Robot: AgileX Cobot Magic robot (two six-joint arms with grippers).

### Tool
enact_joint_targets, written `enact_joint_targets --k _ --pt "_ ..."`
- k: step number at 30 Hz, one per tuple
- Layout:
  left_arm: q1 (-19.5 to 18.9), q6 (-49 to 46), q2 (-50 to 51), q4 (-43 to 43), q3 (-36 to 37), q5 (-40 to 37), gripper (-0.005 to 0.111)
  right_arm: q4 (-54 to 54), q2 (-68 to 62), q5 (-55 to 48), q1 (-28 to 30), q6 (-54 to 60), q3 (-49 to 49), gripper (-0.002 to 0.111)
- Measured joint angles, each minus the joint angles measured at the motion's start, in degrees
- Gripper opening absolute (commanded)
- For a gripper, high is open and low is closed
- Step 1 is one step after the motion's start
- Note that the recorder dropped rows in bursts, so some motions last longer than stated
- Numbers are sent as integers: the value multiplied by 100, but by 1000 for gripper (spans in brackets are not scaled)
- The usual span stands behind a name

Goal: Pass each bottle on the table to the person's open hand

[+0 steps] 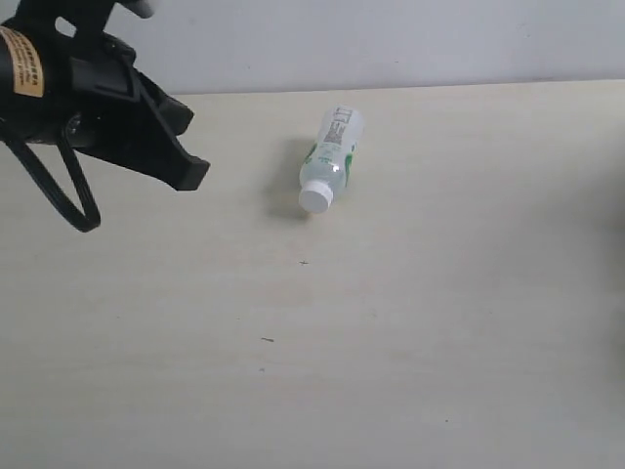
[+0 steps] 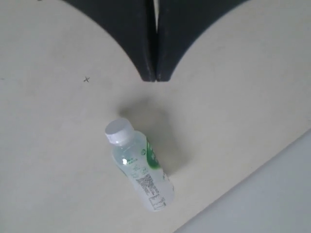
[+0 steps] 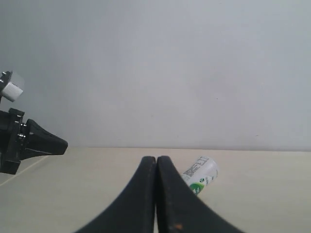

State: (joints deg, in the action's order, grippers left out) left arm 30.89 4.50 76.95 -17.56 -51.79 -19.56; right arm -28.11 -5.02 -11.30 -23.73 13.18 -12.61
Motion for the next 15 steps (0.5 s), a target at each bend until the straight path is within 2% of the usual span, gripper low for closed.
enact_joint_targets --k 5,9,15 --pt "0 -372 249 -33 263 841 0 0 0 0 -4 0 0 0" --pt "0 -410 169 -46 1017 2296 0 0 0 0 -4 0 0 0" --pt "-83 -450 -198 -125 2062 3868 0 0 0 0 -4 0 0 0"
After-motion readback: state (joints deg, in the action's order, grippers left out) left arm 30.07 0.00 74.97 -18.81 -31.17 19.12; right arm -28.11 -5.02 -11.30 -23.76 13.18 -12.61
